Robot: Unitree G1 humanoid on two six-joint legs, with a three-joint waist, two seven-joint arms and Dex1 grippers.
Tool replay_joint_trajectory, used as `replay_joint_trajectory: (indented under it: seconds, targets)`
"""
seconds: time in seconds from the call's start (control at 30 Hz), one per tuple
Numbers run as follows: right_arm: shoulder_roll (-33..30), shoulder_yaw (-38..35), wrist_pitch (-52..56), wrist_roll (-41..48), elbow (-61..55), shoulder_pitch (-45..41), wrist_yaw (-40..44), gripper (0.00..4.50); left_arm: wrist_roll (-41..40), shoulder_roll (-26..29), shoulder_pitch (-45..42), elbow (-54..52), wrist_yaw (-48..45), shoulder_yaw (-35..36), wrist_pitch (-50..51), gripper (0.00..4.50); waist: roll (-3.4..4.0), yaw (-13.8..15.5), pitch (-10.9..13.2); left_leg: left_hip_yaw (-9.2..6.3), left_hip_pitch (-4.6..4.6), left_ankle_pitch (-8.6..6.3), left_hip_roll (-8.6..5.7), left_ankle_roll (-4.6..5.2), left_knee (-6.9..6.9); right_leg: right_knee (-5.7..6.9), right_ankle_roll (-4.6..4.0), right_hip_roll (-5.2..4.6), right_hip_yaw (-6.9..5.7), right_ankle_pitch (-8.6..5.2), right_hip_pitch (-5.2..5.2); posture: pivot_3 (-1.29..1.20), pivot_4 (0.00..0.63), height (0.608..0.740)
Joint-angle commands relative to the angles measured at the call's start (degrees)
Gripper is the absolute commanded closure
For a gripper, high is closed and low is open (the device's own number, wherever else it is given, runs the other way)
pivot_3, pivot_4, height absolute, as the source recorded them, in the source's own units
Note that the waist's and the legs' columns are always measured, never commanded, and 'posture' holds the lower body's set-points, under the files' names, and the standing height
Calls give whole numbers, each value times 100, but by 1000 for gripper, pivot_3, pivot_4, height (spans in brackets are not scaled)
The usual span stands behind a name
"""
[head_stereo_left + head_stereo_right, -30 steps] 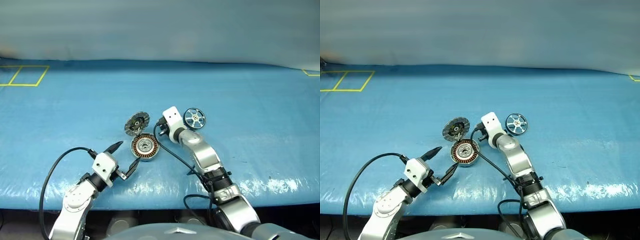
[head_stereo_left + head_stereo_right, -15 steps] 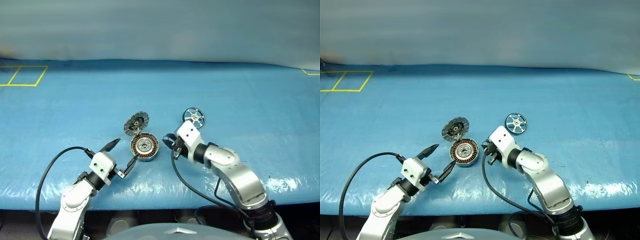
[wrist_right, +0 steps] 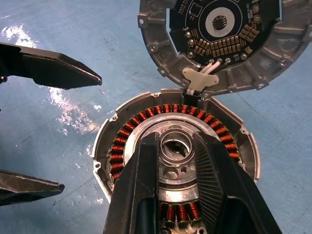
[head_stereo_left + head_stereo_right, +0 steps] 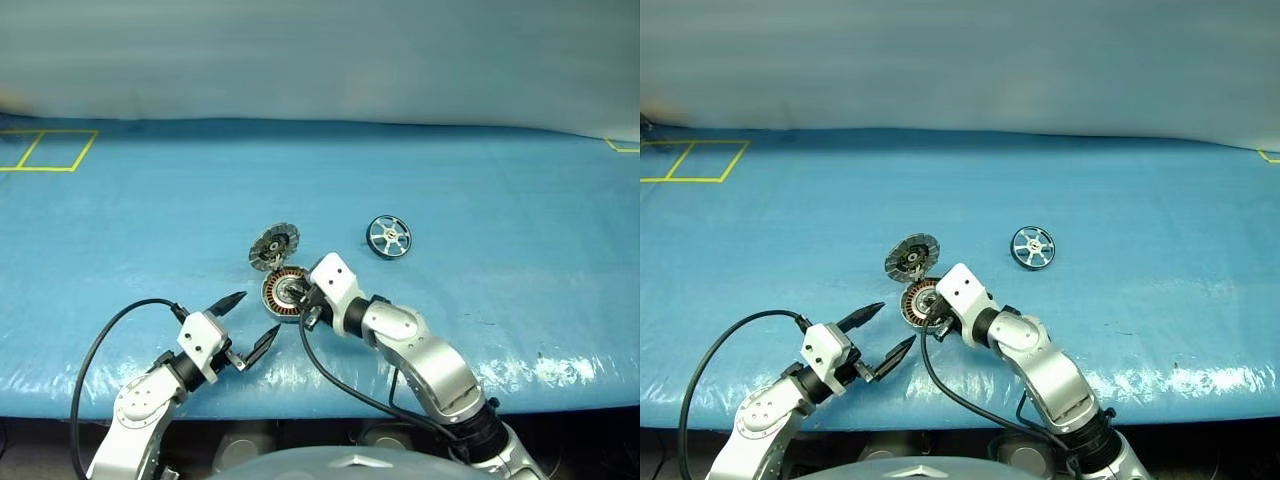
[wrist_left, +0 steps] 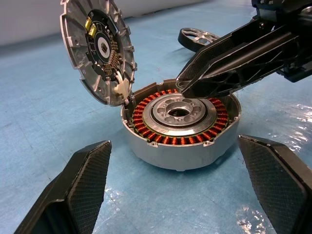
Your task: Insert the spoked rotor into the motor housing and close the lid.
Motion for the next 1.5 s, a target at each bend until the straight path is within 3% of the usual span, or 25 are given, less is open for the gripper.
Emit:
replay_joint_trajectory:
  seconds: [0.03,1.3,1.33,1.47,1.5]
  targets:
    - [120,82,-237,-90,95,-132,-95,3833,-15,11,-27,6,-37,-8,-79,0,0,0,0,0,0,0,0,0,0,0,0,0,0,0,0,0,150,740]
    - [201,123,-123,-129,349,-102,-183,3833,68,-64,-219,444,-125,-100,-426,0,0,-5,0,0,4,0,1,0,0,0,1,1,0,0,1,0,150,740]
    - [207,112,-96,-116,326,-95,-184,3092,67,-63,-214,440,-125,-97,-423,0,0,-5,0,0,4,0,1,0,0,0,1,1,0,0,1,0,150,740]
    - [212,-51,130,44,-75,-66,-154,1830,64,-66,-188,432,-116,-87,-423,0,0,-2,0,-1,4,0,0,0,0,0,1,1,0,0,0,0,150,740]
    - [232,-154,230,146,-248,-66,-135,1830,61,-72,-185,433,-108,-81,-424,0,1,-1,0,-1,4,0,0,0,1,0,1,1,0,1,0,0,150,740]
